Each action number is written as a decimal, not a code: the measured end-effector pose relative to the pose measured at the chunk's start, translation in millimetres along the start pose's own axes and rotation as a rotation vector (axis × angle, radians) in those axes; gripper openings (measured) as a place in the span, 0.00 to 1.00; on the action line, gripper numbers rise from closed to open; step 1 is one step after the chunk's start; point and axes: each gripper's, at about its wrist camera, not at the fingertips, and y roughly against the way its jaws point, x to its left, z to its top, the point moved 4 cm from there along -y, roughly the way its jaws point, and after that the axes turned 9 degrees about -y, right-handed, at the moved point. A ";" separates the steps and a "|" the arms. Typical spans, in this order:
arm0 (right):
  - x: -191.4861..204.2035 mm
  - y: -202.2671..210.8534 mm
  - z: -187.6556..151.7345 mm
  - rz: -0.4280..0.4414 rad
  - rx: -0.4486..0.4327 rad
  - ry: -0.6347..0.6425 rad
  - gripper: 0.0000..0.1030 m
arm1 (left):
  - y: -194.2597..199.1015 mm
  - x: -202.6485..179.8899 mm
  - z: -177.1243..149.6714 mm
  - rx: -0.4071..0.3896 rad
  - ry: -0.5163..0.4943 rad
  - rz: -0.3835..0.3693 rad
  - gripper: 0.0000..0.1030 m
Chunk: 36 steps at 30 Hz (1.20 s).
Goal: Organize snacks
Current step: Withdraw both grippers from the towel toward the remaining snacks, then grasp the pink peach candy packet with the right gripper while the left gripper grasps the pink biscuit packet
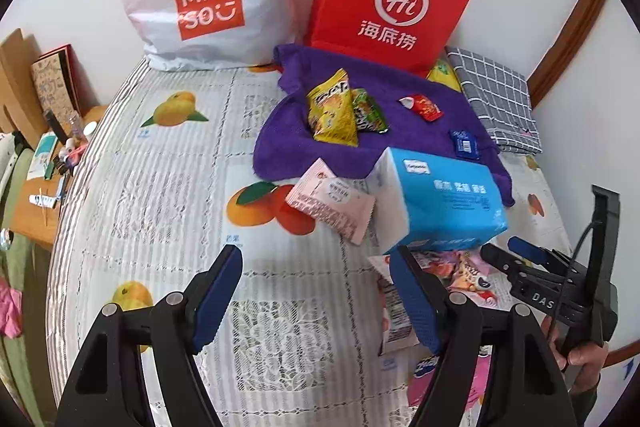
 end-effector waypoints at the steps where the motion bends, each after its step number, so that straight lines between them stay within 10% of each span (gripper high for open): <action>1: 0.6 -4.3 -1.3 -0.004 0.014 0.003 0.69 | -1.3 1.2 -1.2 0.004 0.005 0.002 0.72; 15: -3.2 -26.2 -19.4 -0.002 0.050 0.023 0.65 | -7.7 1.7 -11.5 0.030 0.003 0.021 0.72; 21: -8.0 -19.8 -19.8 0.060 0.055 0.015 0.29 | -10.9 0.8 -14.8 0.041 0.006 0.026 0.72; 36: -43.1 24.2 -12.4 0.018 -0.117 -0.009 0.28 | -50.0 -5.4 1.4 0.036 -0.070 0.078 0.72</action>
